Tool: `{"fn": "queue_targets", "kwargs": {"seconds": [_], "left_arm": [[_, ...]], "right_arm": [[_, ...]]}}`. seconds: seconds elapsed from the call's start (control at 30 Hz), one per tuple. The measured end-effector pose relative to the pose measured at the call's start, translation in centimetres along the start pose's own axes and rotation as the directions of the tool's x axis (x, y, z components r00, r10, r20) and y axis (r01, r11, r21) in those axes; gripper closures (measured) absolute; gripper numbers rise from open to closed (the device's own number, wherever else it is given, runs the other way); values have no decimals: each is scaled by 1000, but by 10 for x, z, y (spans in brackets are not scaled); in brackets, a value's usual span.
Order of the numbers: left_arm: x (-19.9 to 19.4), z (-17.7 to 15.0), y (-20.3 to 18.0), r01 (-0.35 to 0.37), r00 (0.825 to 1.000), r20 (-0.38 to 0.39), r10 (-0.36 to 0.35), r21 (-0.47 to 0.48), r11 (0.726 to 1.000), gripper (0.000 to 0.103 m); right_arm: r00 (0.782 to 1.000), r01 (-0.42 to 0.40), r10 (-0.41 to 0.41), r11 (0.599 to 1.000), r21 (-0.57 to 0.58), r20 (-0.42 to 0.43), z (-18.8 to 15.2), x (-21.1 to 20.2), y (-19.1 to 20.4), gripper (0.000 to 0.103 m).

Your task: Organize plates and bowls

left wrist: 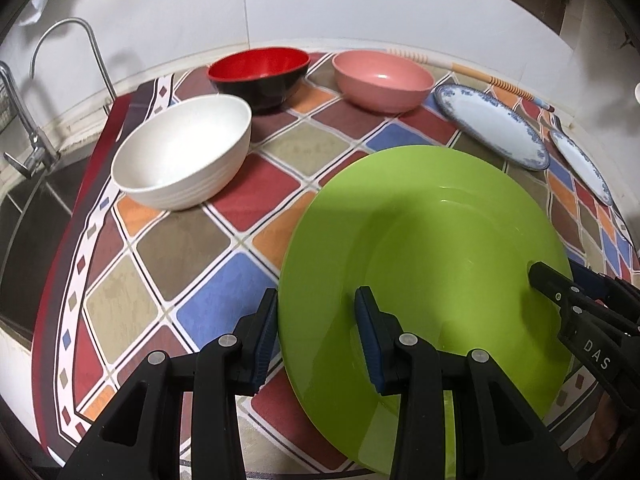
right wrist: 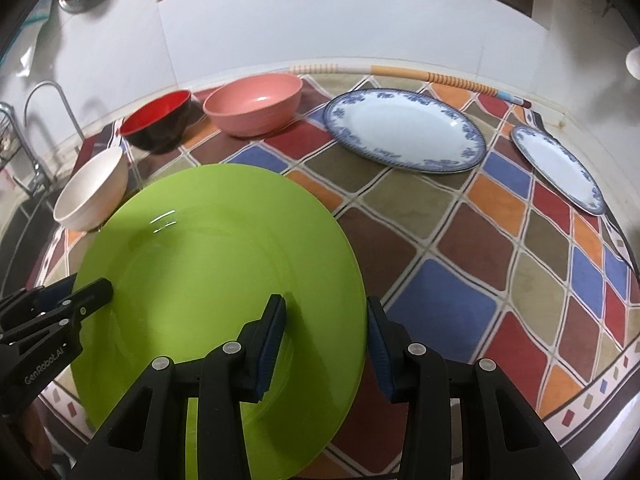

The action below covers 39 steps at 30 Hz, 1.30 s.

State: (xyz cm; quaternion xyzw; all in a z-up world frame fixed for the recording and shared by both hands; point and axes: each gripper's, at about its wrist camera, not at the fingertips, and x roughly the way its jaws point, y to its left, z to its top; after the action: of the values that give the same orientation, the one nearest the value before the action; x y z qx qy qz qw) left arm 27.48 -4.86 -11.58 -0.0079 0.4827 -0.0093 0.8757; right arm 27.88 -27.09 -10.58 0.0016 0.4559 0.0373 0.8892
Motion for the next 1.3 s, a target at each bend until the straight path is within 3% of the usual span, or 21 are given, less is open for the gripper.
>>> {"fn": "queue_targets", "kwargs": {"seconds": [0.43,0.87,1.1,1.2,1.3], "left_arm": [[11,-8,2,3,999,-46,-3,-4,1000,65],[12,-8,0,2,999,-49,-1,7,1000,63],[2,-1,-1,-17,1000,-1,17,15,1000,45],[-9,5,-5,-12,999,34,11,23,1000,39],[-18,13,-11,5,998,60,-7,31,1000,32]], "right_arm": [[998,0,-1,1000,-12,-59,-8,15,6,62],[998,-10,10,1000,-5,-64,-9,17,6,62],[998,-14,14,1000,-1,-61,-7,16,5,60],[999,-1,1,1000,-5,-39,-4,11,3,50],[1000,17,-17,1000,-5,-3,0,2,-1,47]]}}
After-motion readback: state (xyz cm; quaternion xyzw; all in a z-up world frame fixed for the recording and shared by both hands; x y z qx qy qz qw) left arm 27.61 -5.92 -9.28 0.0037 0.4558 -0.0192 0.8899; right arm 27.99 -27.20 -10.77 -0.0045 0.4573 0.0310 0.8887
